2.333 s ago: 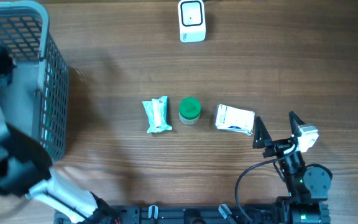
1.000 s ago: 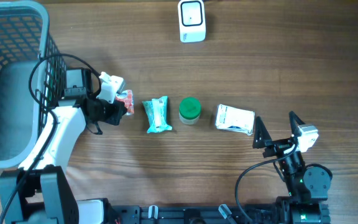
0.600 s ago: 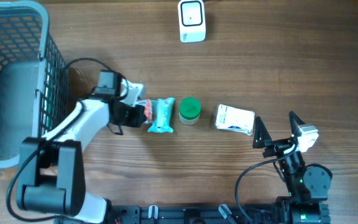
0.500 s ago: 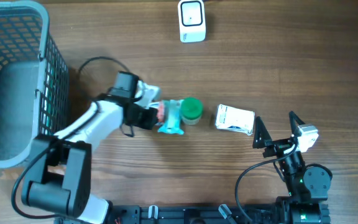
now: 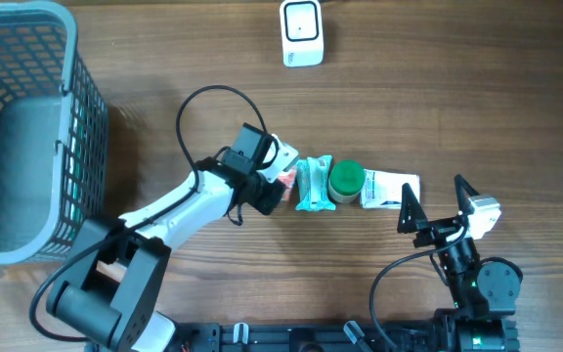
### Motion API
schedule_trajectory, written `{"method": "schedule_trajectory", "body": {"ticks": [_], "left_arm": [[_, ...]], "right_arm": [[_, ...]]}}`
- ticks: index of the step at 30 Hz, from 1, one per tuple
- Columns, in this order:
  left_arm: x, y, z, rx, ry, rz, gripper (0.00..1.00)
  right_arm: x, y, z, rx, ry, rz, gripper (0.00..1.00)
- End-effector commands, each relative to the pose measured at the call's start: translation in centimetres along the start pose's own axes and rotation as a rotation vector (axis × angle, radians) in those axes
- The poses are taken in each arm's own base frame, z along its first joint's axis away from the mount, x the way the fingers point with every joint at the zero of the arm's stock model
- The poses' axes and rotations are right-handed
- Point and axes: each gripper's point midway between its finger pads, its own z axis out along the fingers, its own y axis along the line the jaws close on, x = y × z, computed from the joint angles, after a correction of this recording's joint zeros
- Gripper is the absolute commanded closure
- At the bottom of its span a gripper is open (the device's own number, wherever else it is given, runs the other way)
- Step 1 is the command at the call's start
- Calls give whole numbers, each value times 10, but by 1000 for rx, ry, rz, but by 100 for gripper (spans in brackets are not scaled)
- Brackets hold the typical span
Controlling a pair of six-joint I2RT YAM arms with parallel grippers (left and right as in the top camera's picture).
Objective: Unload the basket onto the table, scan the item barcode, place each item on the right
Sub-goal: 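Place the tissue pack on the table left of the wet-wipe pack, then reach into the basket and grasp the white-green glove pack with the left gripper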
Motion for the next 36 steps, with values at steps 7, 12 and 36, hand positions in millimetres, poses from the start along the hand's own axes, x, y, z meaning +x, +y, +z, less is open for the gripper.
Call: {"method": "schedule_trajectory", "body": {"ticks": [7, 12, 36], "left_arm": [[-68, 19, -115, -171, -210, 19, 0], [-133, 41, -271, -293, -602, -15, 0], [76, 323, -360, -268, -875, -1321, 0]], "right_arm": [[-1, 0, 0, 4, -6, 6, 0], [-1, 0, 0, 4, -6, 6, 0], [-1, 0, 0, 4, -6, 6, 0]]}}
